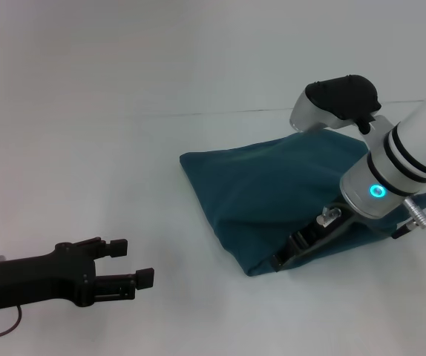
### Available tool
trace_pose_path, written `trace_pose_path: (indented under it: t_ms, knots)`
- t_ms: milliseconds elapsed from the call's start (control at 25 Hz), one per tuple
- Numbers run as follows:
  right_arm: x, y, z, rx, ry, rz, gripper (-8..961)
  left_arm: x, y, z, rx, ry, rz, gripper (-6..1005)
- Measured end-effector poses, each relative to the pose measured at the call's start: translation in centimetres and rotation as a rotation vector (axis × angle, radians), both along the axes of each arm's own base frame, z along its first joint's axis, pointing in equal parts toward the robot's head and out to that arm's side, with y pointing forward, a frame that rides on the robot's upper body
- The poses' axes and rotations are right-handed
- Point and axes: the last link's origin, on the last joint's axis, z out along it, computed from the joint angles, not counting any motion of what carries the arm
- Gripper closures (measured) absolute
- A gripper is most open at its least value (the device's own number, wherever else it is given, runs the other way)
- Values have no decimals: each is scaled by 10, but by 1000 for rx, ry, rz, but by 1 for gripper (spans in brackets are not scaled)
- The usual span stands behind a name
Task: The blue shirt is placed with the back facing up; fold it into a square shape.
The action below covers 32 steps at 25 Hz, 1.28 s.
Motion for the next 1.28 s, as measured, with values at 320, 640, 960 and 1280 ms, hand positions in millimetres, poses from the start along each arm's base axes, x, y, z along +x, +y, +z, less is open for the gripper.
trace_pose_path:
  t_ms: [320,640,960,1280]
  knots:
    - [2,1,-7,-3,5,-7,288,0,1,0,5,3,2,99]
    - [1,0,-10,-17,1,-9,284,-1,1,0,8,5,6,101]
    - [3,2,-21,-17,9,-12,281,-2,0,0,10,1,8,103]
    - [-3,5,-26,2,68,1,277,-3,-1,0,9,1,11,105]
